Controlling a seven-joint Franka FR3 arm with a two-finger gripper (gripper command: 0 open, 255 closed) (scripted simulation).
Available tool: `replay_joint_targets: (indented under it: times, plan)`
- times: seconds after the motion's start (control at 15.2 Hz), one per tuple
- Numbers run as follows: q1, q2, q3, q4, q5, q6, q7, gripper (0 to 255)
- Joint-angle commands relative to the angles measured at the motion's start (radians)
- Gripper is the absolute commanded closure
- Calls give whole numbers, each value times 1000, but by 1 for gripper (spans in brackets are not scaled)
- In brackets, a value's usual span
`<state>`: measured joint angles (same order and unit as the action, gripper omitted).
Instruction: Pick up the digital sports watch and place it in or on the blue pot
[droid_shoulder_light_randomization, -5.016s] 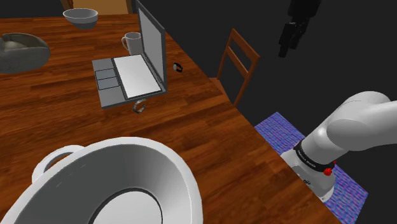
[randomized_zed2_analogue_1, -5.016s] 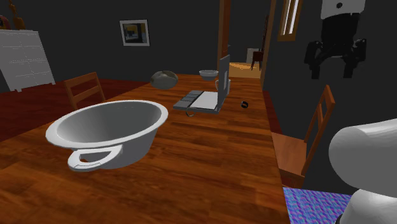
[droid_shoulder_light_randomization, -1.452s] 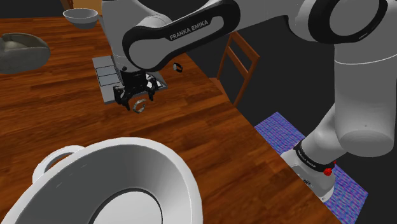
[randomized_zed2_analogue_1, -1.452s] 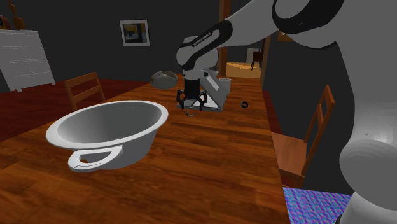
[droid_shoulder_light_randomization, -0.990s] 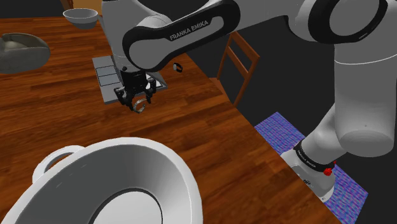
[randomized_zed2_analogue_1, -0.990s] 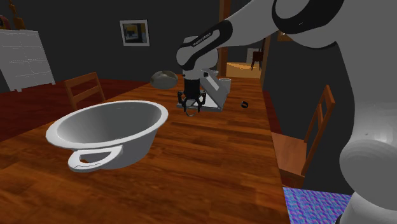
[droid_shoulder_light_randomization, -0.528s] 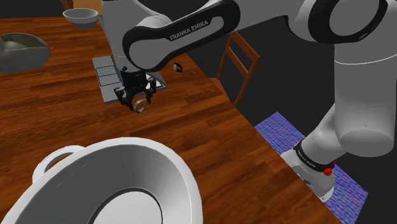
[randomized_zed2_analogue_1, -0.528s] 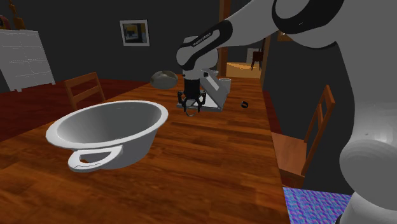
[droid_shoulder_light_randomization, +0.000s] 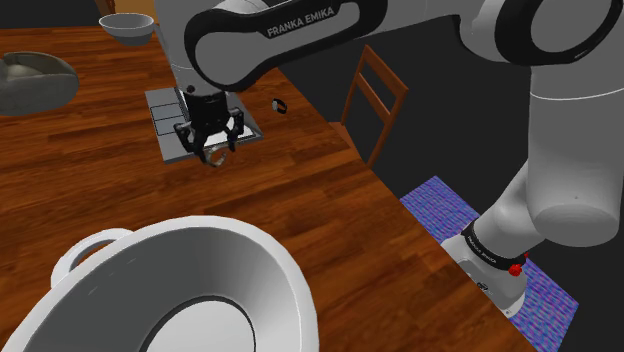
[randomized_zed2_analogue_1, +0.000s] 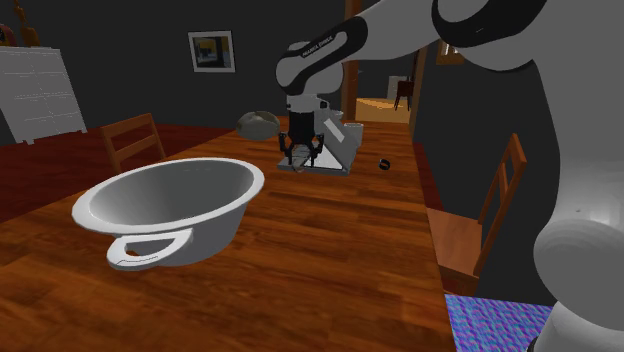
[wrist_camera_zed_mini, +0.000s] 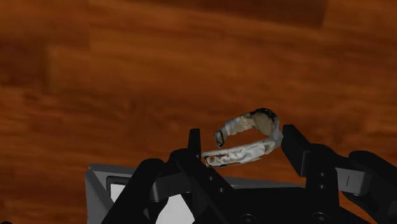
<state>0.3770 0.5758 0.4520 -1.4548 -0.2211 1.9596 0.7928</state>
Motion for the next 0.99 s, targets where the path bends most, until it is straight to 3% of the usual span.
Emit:
replay_joint_targets:
  times: [0.0, 0.92]
  plan:
    - [-1, -11, 3, 11, 5, -22, -2, 255]
    - [10, -42, 15, 154, 23, -192, -14, 255]
